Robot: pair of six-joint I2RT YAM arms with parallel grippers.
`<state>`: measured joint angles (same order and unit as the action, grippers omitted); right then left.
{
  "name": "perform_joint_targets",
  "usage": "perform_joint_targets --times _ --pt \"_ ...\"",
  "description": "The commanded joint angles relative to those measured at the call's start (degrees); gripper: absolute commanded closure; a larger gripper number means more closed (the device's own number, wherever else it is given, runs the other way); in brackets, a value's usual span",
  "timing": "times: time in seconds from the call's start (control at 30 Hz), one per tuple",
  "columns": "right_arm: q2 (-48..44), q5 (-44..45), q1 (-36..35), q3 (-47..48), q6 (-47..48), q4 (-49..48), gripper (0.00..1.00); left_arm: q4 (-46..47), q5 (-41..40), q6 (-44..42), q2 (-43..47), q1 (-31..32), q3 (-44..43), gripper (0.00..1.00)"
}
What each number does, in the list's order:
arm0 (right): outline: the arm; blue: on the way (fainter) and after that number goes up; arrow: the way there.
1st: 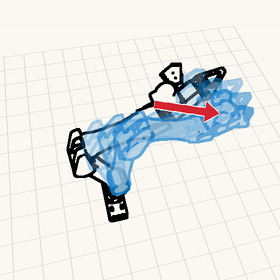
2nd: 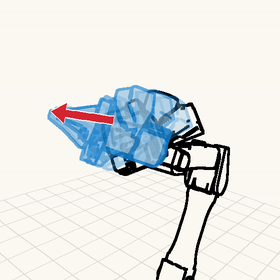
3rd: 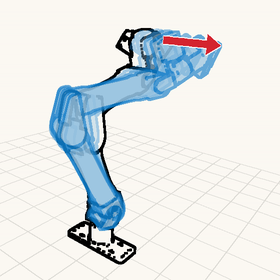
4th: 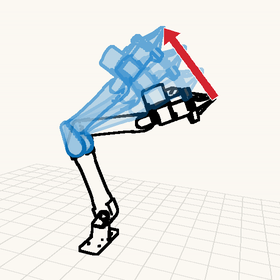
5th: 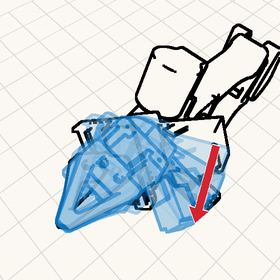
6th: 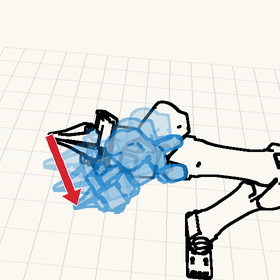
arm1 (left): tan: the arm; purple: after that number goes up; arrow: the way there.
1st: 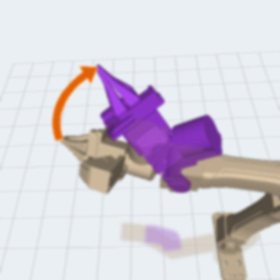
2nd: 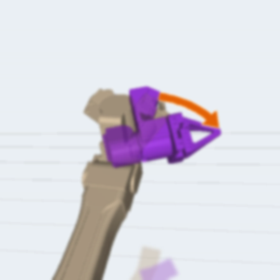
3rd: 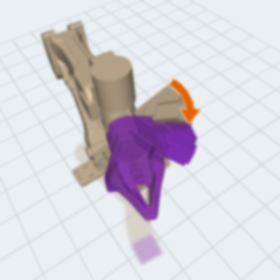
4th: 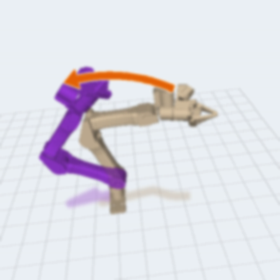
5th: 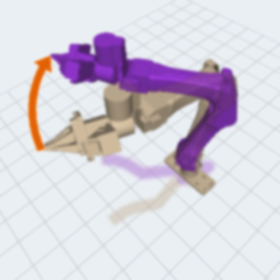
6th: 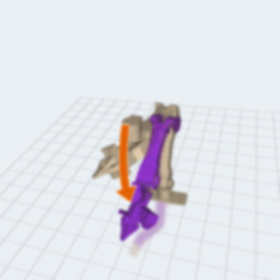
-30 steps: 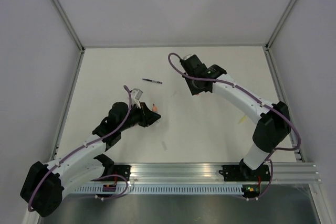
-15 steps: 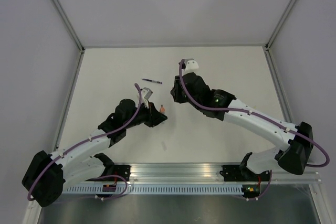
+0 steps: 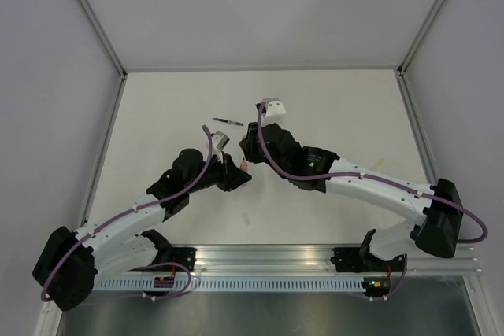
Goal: Insert the pens into the pen caps
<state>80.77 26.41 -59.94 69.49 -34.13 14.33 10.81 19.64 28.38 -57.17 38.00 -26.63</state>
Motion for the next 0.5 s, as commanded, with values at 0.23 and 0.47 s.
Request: perform_joint_targets --times 0.23,0.47 --pt "3.5 4.7 -3.5 -0.7 -1.2 -2.2 1.00 1.4 0.0 -1.7 2.3 0.2 -1.7 0.98" --pt "4.8 8.2 -5.6 -1.0 -1.9 0.5 1.00 1.0 -1.5 -1.4 3.5 0.2 -1.3 0.98"
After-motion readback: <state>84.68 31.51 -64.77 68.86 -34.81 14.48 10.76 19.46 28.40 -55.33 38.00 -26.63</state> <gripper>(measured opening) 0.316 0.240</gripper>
